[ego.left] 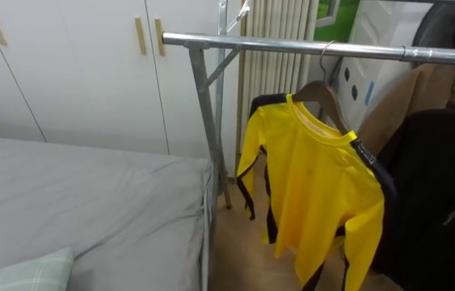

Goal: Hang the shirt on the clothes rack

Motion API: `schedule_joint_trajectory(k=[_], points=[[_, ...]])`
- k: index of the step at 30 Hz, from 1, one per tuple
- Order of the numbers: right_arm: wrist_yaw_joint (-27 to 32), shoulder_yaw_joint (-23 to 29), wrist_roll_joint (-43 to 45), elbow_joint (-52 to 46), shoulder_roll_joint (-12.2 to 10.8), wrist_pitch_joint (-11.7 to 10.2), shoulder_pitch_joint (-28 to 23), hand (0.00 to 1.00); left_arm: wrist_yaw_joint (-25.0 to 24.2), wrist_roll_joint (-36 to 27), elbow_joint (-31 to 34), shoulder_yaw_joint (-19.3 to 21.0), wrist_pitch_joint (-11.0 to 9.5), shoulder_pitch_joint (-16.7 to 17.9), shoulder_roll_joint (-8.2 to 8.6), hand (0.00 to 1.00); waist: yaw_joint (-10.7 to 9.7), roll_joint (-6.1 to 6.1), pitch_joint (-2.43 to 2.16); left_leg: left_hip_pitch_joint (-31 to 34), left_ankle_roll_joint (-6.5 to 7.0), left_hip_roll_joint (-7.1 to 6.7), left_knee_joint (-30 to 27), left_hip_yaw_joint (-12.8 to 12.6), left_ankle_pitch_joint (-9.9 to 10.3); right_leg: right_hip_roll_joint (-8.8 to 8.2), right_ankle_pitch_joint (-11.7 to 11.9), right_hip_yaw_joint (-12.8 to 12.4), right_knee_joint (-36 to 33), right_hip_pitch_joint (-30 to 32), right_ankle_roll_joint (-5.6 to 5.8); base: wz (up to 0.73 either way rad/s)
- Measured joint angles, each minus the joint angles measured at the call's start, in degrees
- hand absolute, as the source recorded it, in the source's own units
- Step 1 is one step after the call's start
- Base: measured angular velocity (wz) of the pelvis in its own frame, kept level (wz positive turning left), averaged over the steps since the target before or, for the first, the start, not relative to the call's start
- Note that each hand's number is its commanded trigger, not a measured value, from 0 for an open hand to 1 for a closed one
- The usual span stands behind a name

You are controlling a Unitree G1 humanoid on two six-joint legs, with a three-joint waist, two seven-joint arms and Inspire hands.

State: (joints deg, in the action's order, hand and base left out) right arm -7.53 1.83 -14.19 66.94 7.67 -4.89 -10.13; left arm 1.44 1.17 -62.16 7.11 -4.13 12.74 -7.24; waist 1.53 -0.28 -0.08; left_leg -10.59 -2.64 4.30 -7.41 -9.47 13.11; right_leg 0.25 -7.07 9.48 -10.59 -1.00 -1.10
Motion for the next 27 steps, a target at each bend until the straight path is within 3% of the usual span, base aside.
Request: schedule_joint_trajectory(k=[9,20,27], points=[[-2.96,-0.04,-2.28,1.92,-0.32,0.12,0.60,0.00,-0.48,-3.24,-2.23,-0.61,0.06,-0.95,0.13,0.00,-0.72,0.60,-0.21,0.03,0.19,0.00,-0.02,-0.06,0.26,0.06,0.09,-0.02,-0.08,-0.25,0.09,0.00],[-4.16,0.12,-2.23,2.33,-0.37,0.92,1.21,0.00,-0.95,-4.04,-3.38,-0.50,0.10,-0.26,-0.06,0.00,-1.32,0.48,-0.07,-0.25,0.19,-0.01,-0.23,-0.76,0.24,0.07,0.08,-0.59,0.04,-0.22,0.12,-0.03],[-4.25,-2.40,-1.19,2.22,0.06,2.12,3.18,0.00,-0.84,-6.17,-3.76,-0.69,0.11,-0.16,-0.12,0.00,-1.01,0.63,0.09,0.63,0.17,0.08,-1.14,-0.41,0.25,-0.46,-0.37,0.99,-0.31,-0.09,0.00,0.06]])
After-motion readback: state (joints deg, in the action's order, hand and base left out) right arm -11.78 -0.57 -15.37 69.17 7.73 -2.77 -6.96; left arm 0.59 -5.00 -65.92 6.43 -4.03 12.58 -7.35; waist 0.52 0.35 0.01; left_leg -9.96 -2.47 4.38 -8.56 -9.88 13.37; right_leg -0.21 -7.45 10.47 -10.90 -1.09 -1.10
